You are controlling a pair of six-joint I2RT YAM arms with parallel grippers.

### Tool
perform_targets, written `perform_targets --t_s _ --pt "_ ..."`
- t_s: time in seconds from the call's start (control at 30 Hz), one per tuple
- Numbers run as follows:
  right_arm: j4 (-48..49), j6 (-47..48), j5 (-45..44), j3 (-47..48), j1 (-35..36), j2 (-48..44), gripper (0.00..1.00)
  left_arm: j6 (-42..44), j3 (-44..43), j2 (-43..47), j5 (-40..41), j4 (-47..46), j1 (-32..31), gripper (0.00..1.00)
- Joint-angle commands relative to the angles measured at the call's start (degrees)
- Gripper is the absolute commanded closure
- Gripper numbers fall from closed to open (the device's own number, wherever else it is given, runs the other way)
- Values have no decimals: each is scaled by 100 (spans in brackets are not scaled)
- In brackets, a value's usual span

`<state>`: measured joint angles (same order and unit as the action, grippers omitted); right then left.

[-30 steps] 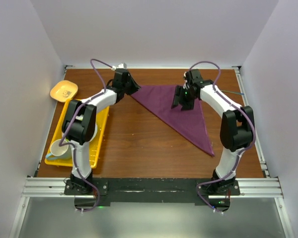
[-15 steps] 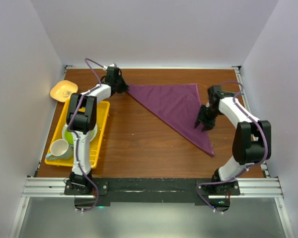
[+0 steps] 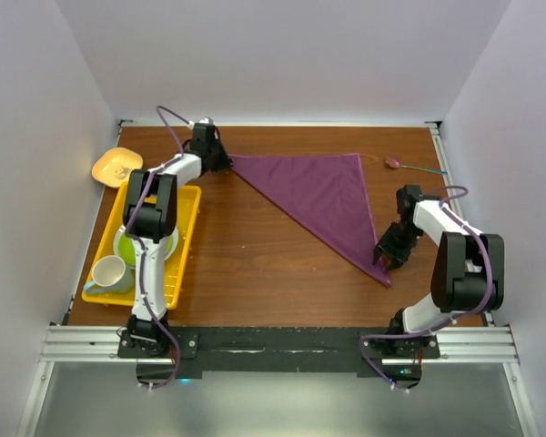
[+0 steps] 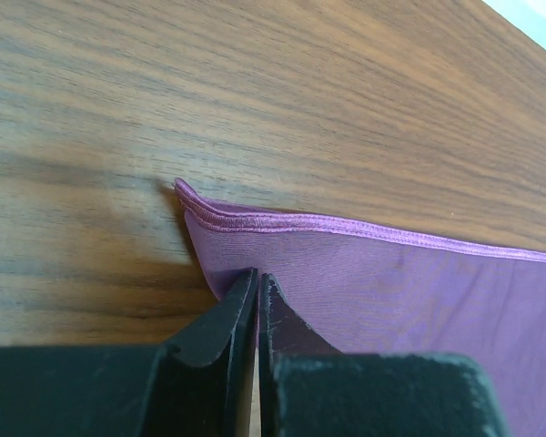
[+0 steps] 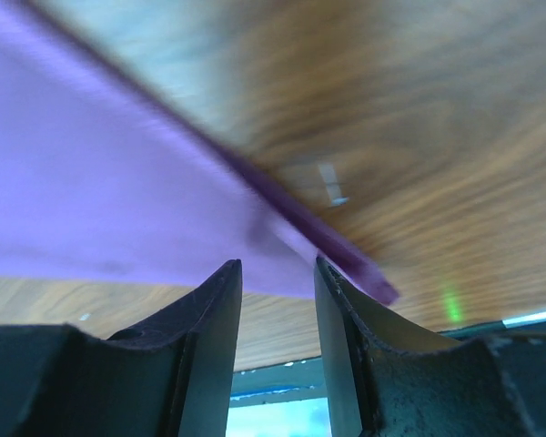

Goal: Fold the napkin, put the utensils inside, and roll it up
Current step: Fold the napkin

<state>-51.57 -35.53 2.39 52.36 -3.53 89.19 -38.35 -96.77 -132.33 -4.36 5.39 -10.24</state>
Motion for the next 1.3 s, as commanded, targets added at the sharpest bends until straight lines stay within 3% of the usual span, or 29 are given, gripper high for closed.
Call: perform_targets --t_s 0.0,0.2,0.4,0.5,0.63,0.73,0.9,1.0,1.13,1.27 --pt "-151 -586 -467 -226 -104 -112 60 371 -245 -144 93 120 75 91" --pt "-265 -631 -652 -121 -104 -472 59 662 -553 -161 234 393 75 90" --pt "-125 -798 -203 -622 -78 -718 59 654 -1025 -240 191 577 75 89" --pt "-326 -438 -879 9 -78 -806 58 566 -1238 -75 -81 718 22 85" --pt "-494 -165 -1110 390 -25 -964 56 276 -1125 427 -363 929 -92 72" --pt "-389 -418 -812 22 150 -1175 55 319 -826 831 -592 868 -276 66" --pt "50 -911 -284 -620 511 -1508 59 241 -161 1560 -644 868 -496 66" --pt "252 -1140 -423 -1052 503 -1658 60 -5 569 2298 -969 254 -549 63" --pt "419 -1377 -872 -1394 467 -1817 60 -155 1080 3071 -1470 200 -663 62" --pt "911 -1378 -583 -1712 467 -1923 58 -427 2019 4229 -2207 -195 -743 59"
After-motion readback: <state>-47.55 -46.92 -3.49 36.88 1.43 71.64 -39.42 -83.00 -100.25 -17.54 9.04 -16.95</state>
